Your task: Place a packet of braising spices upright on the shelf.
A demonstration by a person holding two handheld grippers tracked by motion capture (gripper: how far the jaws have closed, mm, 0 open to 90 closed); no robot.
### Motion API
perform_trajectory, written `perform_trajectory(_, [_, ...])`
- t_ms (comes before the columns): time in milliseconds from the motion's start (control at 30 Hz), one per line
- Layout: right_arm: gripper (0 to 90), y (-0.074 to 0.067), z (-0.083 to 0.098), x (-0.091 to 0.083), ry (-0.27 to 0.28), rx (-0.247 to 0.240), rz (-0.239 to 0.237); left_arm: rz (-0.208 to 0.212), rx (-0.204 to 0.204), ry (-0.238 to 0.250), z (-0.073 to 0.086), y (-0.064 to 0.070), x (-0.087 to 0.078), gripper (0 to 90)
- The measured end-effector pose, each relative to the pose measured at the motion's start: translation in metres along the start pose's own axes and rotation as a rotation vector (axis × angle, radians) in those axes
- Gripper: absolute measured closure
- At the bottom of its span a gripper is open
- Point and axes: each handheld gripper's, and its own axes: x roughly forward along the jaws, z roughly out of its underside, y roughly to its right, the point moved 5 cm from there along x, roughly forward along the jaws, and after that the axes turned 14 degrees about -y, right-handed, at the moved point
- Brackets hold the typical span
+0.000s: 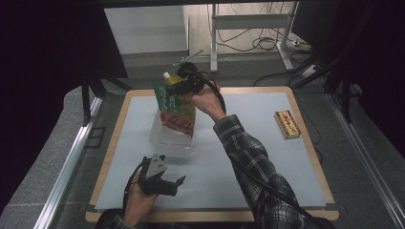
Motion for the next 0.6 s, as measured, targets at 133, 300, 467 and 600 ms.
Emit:
perform_trajectory(133, [58.5,0.002,0.003,-0.006,0.006,-0.009,0.029,-0.001,0.000,0.000,0.000,0.000,0.000,0.0])
perform_trajectory(300, [50.1,0.005,0.006,-0.011,0.007,-0.009,0.047,-0.002,0.001,-0.003,0.000,0.000,0.001,0.0])
perform_trajectory(467, [42.3,0.008,0.013,-0.018,0.014,-0.007,0.065,-0.003,0.000,-0.003,0.000,0.001,0.001,0.0])
perform_trajectory(600, [39.9,0.009,0.016,-0.023,0.017,-0.015,0.071,-0.004,0.000,-0.004,0.000,0.001,0.001,0.0])
